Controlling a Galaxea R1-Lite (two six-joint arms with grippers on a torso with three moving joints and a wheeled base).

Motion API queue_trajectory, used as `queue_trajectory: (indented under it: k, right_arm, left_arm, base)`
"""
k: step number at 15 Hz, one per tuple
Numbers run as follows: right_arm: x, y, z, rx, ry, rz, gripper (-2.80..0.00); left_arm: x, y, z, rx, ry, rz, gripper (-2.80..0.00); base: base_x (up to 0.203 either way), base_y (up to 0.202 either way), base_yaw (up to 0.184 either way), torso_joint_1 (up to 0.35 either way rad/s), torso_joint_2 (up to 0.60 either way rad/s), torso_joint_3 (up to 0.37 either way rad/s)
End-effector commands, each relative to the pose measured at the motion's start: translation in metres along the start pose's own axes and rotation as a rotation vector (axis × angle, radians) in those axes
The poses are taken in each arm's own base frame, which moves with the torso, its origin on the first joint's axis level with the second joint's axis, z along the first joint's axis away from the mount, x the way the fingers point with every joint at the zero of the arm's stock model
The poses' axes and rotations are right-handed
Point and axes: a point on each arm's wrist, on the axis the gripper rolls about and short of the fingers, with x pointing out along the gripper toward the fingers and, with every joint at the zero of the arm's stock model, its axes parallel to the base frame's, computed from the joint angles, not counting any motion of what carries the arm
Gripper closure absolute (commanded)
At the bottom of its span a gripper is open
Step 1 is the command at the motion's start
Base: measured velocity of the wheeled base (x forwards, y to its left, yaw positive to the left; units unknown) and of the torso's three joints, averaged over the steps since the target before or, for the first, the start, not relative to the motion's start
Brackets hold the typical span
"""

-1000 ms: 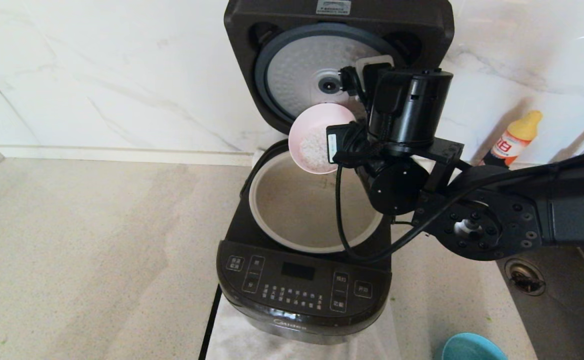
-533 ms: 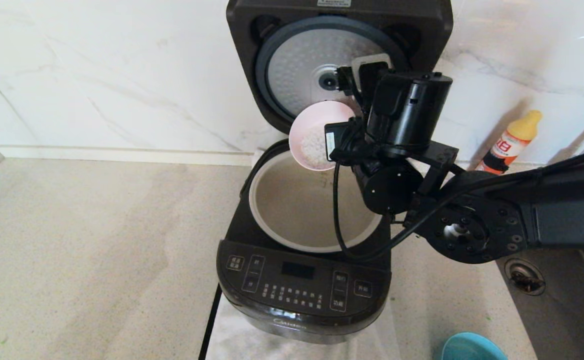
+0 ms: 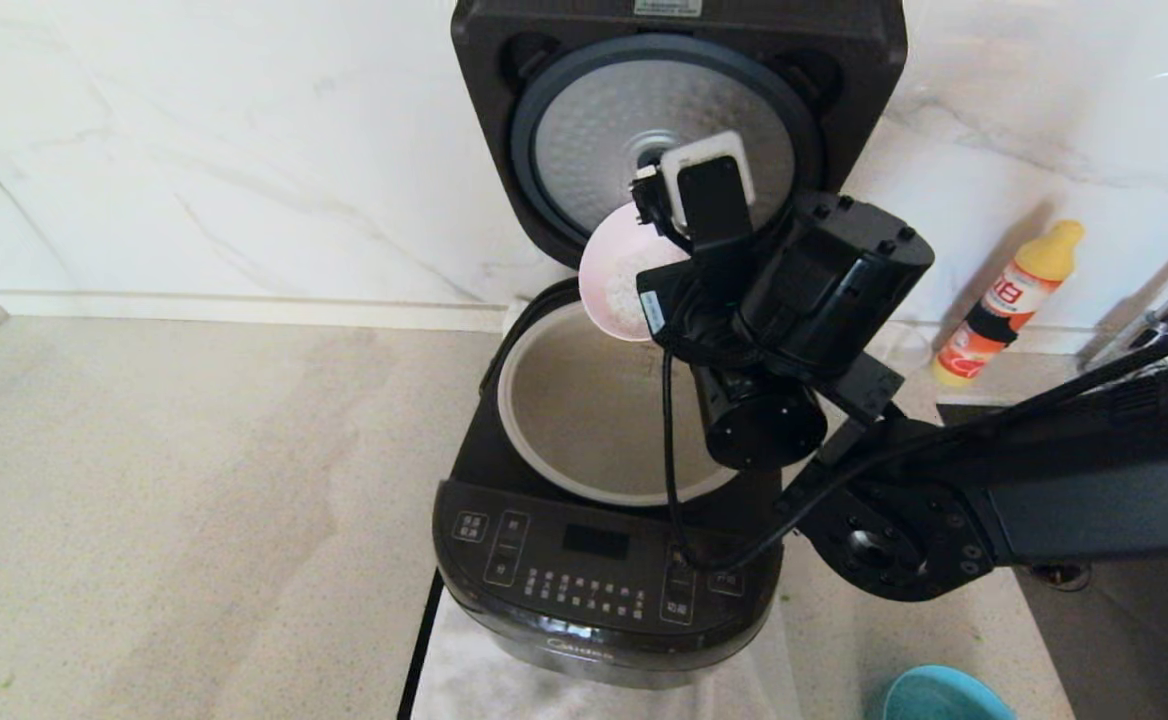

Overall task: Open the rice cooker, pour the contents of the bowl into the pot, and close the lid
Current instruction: Pour the rice from the bowl into the rice cooker

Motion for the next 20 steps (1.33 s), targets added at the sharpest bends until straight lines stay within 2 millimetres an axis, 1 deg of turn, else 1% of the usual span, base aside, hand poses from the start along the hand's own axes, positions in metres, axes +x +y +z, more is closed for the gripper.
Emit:
queue_trajectory:
  k: [1, 5, 9, 15, 20]
  right_arm:
    - [-0.003, 0.002, 0.000, -0.048, 0.006, 0.006, 0.00]
    - [-0.006, -0.003, 0.003, -0.147, 0.058, 0.036, 0.00]
    - [-0.008, 0.001, 0.004, -0.232, 0.108, 0.082, 0.00]
    - [-0.009, 0.007, 0.025, -0.298, 0.138, 0.111, 0.00]
    - [-0.007, 0.009, 0.023, -0.424, 0.230, 0.111, 0.00]
  left_arm:
    - [0.000, 0.000, 0.000, 0.001, 0.003, 0.000, 0.00]
    - [0.000, 0.000, 0.000, 0.001, 0.003, 0.000, 0.00]
    - [0.000, 0.000, 0.000, 0.001, 0.003, 0.000, 0.00]
    - [0.000, 0.000, 0.000, 0.001, 0.003, 0.000, 0.00]
    - [0.000, 0.000, 0.000, 0.001, 0.003, 0.000, 0.00]
  base:
    - [0.000, 0.000, 0.000, 0.000, 0.00, 0.000]
    - [0.000, 0.000, 0.000, 0.000, 0.00, 0.000]
    - [0.000, 0.000, 0.000, 0.000, 0.00, 0.000]
    - [0.000, 0.000, 0.000, 0.000, 0.00, 0.000]
    - [0.000, 0.000, 0.000, 0.000, 0.00, 0.000]
